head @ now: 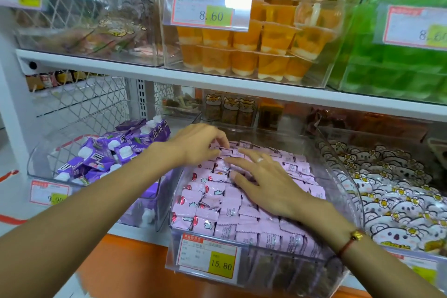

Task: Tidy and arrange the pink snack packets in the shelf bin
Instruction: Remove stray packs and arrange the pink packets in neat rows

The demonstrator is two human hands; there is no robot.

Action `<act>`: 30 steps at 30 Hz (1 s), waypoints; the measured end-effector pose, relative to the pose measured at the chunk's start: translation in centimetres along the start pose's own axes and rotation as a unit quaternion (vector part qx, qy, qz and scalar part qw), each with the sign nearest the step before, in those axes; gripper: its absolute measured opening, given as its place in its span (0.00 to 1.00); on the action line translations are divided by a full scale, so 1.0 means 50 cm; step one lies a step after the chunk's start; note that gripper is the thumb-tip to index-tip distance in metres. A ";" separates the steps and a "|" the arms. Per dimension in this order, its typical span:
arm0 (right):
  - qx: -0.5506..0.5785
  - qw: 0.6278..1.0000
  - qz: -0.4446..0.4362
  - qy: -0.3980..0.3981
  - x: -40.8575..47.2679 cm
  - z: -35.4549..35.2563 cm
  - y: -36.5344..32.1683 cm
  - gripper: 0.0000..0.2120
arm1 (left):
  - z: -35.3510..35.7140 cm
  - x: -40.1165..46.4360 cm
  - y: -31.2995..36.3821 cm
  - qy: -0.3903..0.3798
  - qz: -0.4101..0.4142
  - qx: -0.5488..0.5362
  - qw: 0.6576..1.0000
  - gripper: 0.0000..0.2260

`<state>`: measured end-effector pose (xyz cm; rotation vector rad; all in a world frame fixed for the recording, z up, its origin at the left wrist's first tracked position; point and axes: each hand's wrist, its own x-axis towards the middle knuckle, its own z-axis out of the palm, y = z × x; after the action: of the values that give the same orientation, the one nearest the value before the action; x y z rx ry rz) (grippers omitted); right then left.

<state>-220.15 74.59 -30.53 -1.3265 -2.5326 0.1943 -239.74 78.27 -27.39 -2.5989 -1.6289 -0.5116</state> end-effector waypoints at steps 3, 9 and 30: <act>-0.027 0.996 0.015 -0.080 0.011 0.017 0.008 0.22 | 0.001 0.019 0.003 -0.050 0.011 0.062 0.997 0.11; -0.008 0.997 0.006 -0.071 0.008 0.025 0.016 0.20 | 0.000 0.034 0.011 -0.108 0.033 0.115 0.987 0.10; -0.022 0.997 0.008 -0.080 -0.001 0.028 0.014 0.23 | -0.004 0.015 0.034 0.162 -0.152 -0.184 0.957 0.11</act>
<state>-220.02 74.96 -32.02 -1.4008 -2.6721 0.2593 -238.00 78.13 -26.72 -2.3055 -1.9706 -1.2976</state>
